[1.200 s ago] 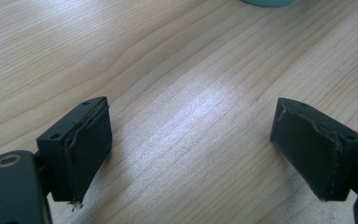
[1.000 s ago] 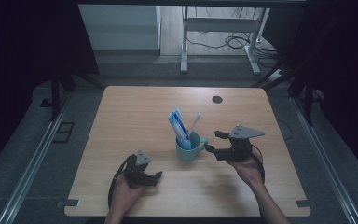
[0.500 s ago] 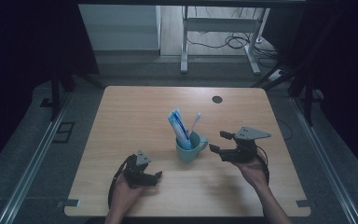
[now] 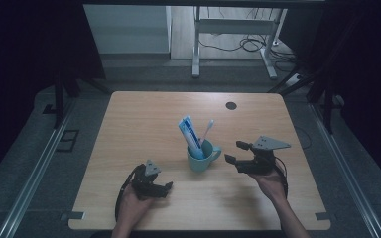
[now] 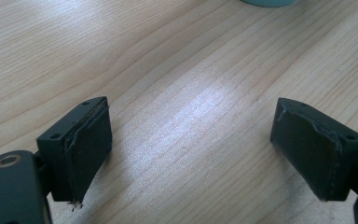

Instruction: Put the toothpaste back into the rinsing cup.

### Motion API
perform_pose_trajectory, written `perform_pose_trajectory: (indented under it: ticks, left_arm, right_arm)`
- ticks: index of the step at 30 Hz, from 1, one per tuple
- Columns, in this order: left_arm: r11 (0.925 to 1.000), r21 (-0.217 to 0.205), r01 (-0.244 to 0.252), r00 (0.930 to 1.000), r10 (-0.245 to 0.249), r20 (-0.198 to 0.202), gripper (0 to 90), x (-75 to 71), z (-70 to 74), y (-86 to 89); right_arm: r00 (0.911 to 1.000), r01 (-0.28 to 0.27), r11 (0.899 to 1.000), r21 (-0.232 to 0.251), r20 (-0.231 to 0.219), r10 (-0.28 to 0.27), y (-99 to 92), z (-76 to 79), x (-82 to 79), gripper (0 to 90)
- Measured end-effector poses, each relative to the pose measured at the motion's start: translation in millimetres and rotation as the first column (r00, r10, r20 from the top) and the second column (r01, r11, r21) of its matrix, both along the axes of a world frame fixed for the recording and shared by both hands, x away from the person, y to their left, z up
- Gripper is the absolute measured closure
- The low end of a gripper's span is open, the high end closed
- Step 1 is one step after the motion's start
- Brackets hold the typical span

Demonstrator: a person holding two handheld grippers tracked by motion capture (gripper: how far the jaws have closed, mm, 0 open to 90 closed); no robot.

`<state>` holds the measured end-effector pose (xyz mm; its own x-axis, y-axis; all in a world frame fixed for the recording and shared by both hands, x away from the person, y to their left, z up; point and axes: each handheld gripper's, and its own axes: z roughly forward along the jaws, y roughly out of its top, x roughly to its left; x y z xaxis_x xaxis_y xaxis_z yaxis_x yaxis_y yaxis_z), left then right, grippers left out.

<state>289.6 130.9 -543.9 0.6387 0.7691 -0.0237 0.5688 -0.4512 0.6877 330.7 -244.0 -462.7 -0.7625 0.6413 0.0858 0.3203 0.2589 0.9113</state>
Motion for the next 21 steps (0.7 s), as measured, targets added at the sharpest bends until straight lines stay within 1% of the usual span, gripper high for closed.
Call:
perform_pose_trajectory:
  ticks: [2,4,5,6,7,8,9,10,11,13,14,16,19,21]
  left_arm:
    - [1.0,0.001,0.0,1.0,0.0,0.0,12.7,0.0,0.0,0.1]
    - [0.9999,0.011,0.009,1.0,-0.009,-0.002,12.7,0.2,0.5,0.8]
    - [1.0,0.007,0.006,1.0,-0.006,-0.002,12.7,0.1,0.3,0.5]
    - [1.0,0.007,0.005,1.0,-0.005,-0.003,12.7,0.1,0.3,0.5]
    - [1.0,0.006,0.003,1.0,-0.003,-0.003,12.7,-0.1,0.3,0.4]
    - [1.0,0.001,0.0,1.0,0.0,-0.002,12.7,-0.2,0.1,0.0]
    - [1.0,0.0,0.0,1.0,0.0,-0.002,12.8,-0.2,0.1,0.0]
    - [1.0,0.0,0.001,1.0,-0.001,-0.003,12.7,-0.2,0.0,-0.1]
    - [1.0,-0.001,0.001,1.0,-0.001,-0.003,12.7,-0.2,0.0,-0.1]
    - [1.0,0.0,0.005,1.0,-0.005,-0.002,12.7,-0.2,0.1,-0.1]
    - [1.0,0.0,0.006,1.0,-0.006,-0.003,12.7,-0.2,0.1,-0.1]
    - [1.0,0.0,0.007,1.0,-0.007,-0.003,12.7,-0.1,0.1,-0.2]
    - [1.0,-0.001,0.009,1.0,-0.009,0.001,12.6,0.3,-0.1,-0.4]
    - [1.0,-0.001,0.009,1.0,-0.009,0.001,12.7,0.3,-0.1,-0.4]
  right_arm:
    - [0.9998,0.003,1.0,0.02,-0.02,-0.003,-2.4,-7.9,-1.6,27.0]
    - [0.9989,0.018,0.999,0.04,-0.043,-0.017,-7.7,-20.6,-5.5,27.0]
    - [0.9981,0.03,0.998,0.058,-0.055,-0.027,-12.0,-29.4,-8.6,27.5]
    - [0.9954,0.046,0.996,0.07,-0.087,-0.04,-17.8,-42.0,-11.7,27.7]
    - [0.9932,0.046,0.998,0.05,-0.109,-0.04,-21.5,-48.1,-13.1,27.8]
    - [0.9915,0.06,0.998,0.011,-0.116,-0.059,-27.4,-53.0,-16.1,28.7]
    - [0.9907,0.09,0.996,0.001,-0.102,-0.09,-34.5,-54.9,-19.4,29.3]
    - [0.9868,0.127,0.991,0.047,-0.108,-0.121,-45.4,-53.3,-21.8,29.5]
    - [0.9825,0.157,0.982,0.107,-0.118,-0.144,-54.2,-49.9,-23.9,30.0]
    - [0.9778,0.196,0.964,0.178,-0.111,-0.178,-68.3,-42.3,-28.7,30.1]
    - [0.9759,0.209,0.962,0.176,-0.099,-0.194,-73.4,-39.2,-31.1,29.9]
    - [0.9732,0.225,0.964,0.144,-0.081,-0.215,-81.2,-36.4,-35.9,29.4]
    - [0.9706,0.232,0.967,0.108,-0.09,-0.223,-85.6,-41.4,-38.2,28.4]
    - [0.9706,0.227,0.972,0.06,-0.096,-0.221,-86.1,-47.6,-38.2,27.3]
